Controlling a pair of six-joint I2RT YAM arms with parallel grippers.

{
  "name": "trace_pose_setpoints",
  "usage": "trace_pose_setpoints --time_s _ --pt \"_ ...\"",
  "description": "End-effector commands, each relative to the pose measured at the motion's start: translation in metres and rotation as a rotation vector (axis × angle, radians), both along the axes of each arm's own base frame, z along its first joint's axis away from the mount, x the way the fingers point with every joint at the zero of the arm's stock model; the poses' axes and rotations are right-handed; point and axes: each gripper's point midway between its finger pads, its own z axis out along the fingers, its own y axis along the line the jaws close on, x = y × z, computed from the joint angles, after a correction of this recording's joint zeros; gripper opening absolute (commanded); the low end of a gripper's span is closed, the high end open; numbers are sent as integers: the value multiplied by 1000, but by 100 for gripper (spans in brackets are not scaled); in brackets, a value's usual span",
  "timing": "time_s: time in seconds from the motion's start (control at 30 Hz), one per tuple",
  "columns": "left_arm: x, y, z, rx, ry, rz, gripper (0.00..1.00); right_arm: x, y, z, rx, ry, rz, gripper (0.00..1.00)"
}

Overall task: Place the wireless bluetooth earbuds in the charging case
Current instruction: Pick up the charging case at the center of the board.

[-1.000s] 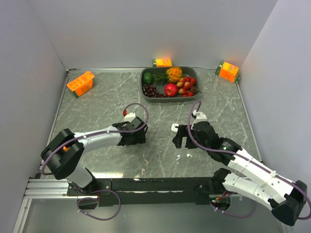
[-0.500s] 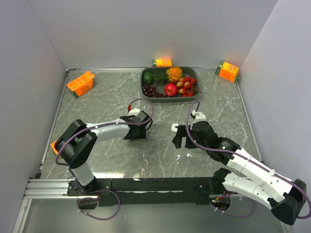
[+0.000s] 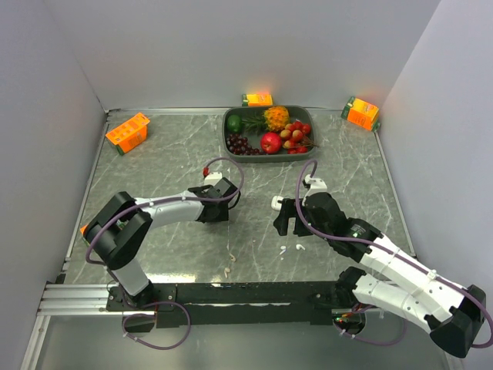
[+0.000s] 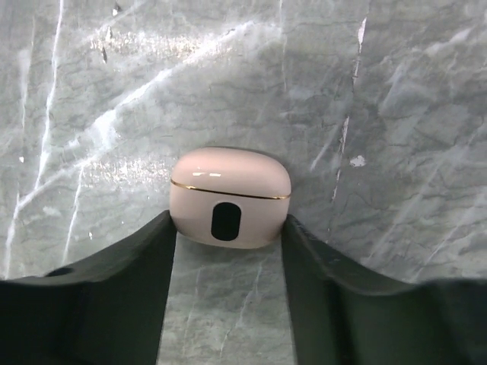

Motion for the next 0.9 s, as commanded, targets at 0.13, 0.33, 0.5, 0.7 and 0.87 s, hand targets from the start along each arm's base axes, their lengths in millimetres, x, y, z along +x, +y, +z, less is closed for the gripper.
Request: trace_pose_setpoints --time_s 0.13,0.33,0.5,0.7,0.87 --pt "-11 15 24 -53 -109 0 7 0 -1 24 29 -55 7 98" --pt "-20 -20 92 -413 -325 -158 1 3 16 71 95 -159 112 99" --pt "-67 -61 141 -658 -589 -537 5 2 39 98 131 -179 224 98" --pt "-109 -73 164 -617 -801 -806 1 -10 62 105 144 -116 367 97" --pt "-115 -69 172 -537 -917 -826 1 -21 81 83 139 -1 428 93"
